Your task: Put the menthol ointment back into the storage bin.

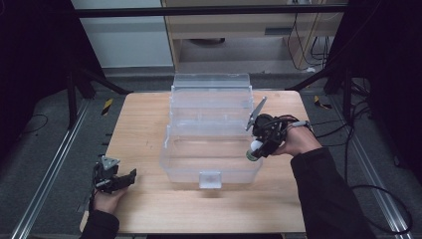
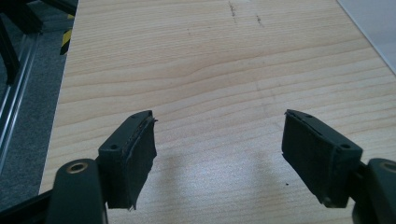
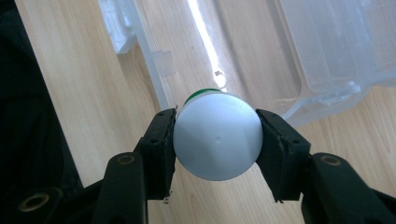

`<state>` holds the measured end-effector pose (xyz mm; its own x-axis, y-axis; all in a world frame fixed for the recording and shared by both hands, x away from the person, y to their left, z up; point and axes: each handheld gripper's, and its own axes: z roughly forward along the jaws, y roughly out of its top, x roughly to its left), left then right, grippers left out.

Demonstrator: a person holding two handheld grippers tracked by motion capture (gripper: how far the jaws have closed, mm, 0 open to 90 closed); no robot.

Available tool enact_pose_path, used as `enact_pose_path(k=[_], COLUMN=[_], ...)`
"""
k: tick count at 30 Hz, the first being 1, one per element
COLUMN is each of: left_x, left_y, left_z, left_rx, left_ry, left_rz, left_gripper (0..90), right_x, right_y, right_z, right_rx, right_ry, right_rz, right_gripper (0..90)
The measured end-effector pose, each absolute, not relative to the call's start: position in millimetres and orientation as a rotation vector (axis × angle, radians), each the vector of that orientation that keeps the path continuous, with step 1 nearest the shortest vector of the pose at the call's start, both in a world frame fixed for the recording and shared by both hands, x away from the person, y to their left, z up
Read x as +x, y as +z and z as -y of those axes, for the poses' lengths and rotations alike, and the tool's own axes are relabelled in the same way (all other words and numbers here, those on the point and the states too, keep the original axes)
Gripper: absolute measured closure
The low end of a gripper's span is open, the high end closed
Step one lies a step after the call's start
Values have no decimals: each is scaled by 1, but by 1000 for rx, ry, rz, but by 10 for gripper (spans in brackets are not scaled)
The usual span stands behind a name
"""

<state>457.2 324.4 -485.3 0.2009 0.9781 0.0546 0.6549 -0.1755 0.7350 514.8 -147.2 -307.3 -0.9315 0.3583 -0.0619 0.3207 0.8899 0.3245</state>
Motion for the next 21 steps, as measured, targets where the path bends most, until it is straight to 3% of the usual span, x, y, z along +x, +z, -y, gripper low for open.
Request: enact_pose_path(k=[21], left_x=[457], left_y=[-485], left_z=[-325], left_rx=[1905], left_ry=[728], left_rz=[-1513], left_gripper=[252], right_x=[531], right_y=[-348], right_z=[134], right_rx=[545], right_ry=[421], right_rz=[-2956], right_gripper=[505])
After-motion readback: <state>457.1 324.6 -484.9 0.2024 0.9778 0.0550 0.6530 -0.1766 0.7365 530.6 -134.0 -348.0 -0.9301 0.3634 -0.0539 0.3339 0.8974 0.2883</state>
